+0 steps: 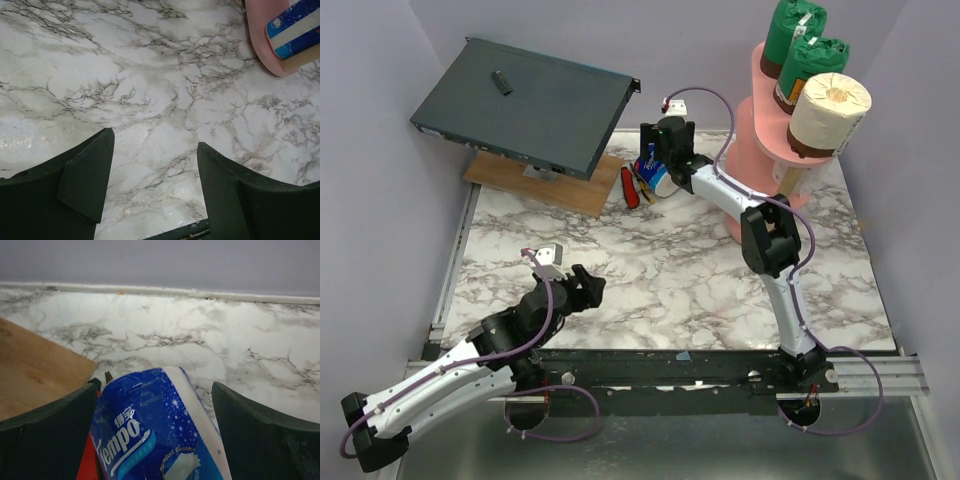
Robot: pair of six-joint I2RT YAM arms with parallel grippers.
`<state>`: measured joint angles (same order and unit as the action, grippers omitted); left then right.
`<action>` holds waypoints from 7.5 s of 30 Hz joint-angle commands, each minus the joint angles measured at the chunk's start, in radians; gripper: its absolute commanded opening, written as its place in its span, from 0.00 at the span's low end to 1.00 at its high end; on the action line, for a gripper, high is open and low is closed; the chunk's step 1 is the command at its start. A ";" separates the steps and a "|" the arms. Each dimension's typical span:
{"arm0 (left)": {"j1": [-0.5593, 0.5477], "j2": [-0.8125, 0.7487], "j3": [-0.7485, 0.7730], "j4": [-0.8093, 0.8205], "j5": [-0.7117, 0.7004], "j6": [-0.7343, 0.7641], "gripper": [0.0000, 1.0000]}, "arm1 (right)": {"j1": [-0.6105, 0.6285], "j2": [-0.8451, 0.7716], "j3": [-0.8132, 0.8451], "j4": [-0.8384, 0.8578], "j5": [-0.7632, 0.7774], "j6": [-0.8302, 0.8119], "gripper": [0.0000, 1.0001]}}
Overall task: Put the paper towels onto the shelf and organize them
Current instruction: Move the paper towel to the center of the board.
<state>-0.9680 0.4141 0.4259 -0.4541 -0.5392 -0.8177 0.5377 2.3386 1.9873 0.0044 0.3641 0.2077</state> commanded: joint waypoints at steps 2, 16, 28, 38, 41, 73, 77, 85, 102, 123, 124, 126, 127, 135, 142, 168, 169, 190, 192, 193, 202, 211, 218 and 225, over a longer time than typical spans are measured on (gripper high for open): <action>0.006 0.026 0.002 0.041 0.001 0.017 0.71 | 0.008 -0.024 -0.046 -0.074 -0.101 -0.026 1.00; 0.006 -0.022 -0.018 0.032 0.030 -0.012 0.71 | 0.021 -0.134 -0.196 -0.151 -0.212 0.020 1.00; 0.005 -0.049 -0.026 0.020 0.063 -0.035 0.70 | 0.058 -0.265 -0.402 -0.176 -0.312 0.084 0.97; 0.005 -0.087 -0.038 0.003 0.076 -0.056 0.70 | 0.147 -0.473 -0.716 -0.089 -0.290 0.166 0.88; 0.005 -0.095 -0.044 -0.010 0.081 -0.071 0.70 | 0.185 -0.550 -0.833 -0.042 -0.255 0.198 0.88; 0.005 0.067 -0.023 0.083 0.182 -0.059 0.71 | 0.285 -0.834 -0.807 -0.603 -0.266 0.157 1.00; 0.005 0.082 -0.022 0.090 0.188 -0.058 0.71 | 0.286 -0.796 -0.763 -0.655 -0.245 0.126 1.00; 0.005 0.108 -0.017 0.094 0.194 -0.057 0.71 | 0.286 -0.699 -0.712 -0.687 -0.210 0.097 1.00; 0.005 0.153 -0.012 0.124 0.178 -0.043 0.72 | 0.298 -0.664 -0.666 -0.704 -0.107 0.064 1.00; 0.006 0.123 -0.034 0.109 0.174 -0.056 0.72 | 0.298 -0.616 -0.785 -0.617 -0.237 0.091 0.96; 0.005 0.123 -0.033 0.106 0.174 -0.057 0.72 | 0.298 -0.625 -0.794 -0.604 -0.238 0.095 0.94; 0.005 0.124 -0.027 0.103 0.174 -0.053 0.72 | 0.299 -0.653 -0.821 -0.568 -0.242 0.110 0.89; 0.005 0.124 -0.025 0.099 0.174 -0.051 0.72 | 0.298 -0.670 -0.835 -0.548 -0.248 0.116 0.87; 0.005 0.110 -0.021 0.081 0.166 -0.061 0.72 | 0.298 -0.848 -0.977 -0.358 -0.275 0.147 0.70; 0.006 0.095 -0.024 0.076 0.139 -0.060 0.72 | 0.298 -1.062 -1.196 -0.077 -0.333 0.147 0.66; 0.027 0.189 -0.022 0.378 0.313 -0.013 0.86 | 0.299 -1.433 -1.680 0.459 -0.450 0.176 0.52; 0.035 0.197 -0.025 0.406 0.338 -0.011 0.88 | 0.298 -1.456 -1.697 0.459 -0.461 0.181 0.52; 0.229 0.506 -0.095 0.754 0.807 -0.052 0.91 | 0.298 -1.590 -1.663 0.130 -0.467 0.371 0.88; 0.253 0.550 -0.104 0.808 0.880 -0.068 0.91 | 0.298 -1.610 -1.651 0.095 -0.459 0.384 0.89; 0.261 0.571 -0.108 0.837 0.920 -0.077 0.91 | 0.298 -1.620 -1.645 0.081 -0.455 0.395 0.90; 0.272 0.694 -0.087 0.941 1.156 -0.096 0.89 | 0.298 -1.718 -1.618 -0.074 -0.470 0.478 0.91; 0.269 0.779 -0.053 0.951 1.229 -0.091 0.85 | 0.298 -1.873 -1.661 -0.167 -0.462 0.544 0.90; 0.268 0.907 -0.026 1.046 1.307 -0.122 0.81 | 0.298 -1.895 -1.683 -0.149 -0.469 0.556 0.90; 0.261 0.923 -0.023 1.099 1.387 -0.104 0.78 | 0.299 -1.881 -1.684 -0.116 -0.470 0.544 0.90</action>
<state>-0.7013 1.3277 0.3748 0.5514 0.7433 -0.9356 0.8314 0.4538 0.3180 -0.1223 -0.0998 0.7521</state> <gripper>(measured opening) 0.788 0.903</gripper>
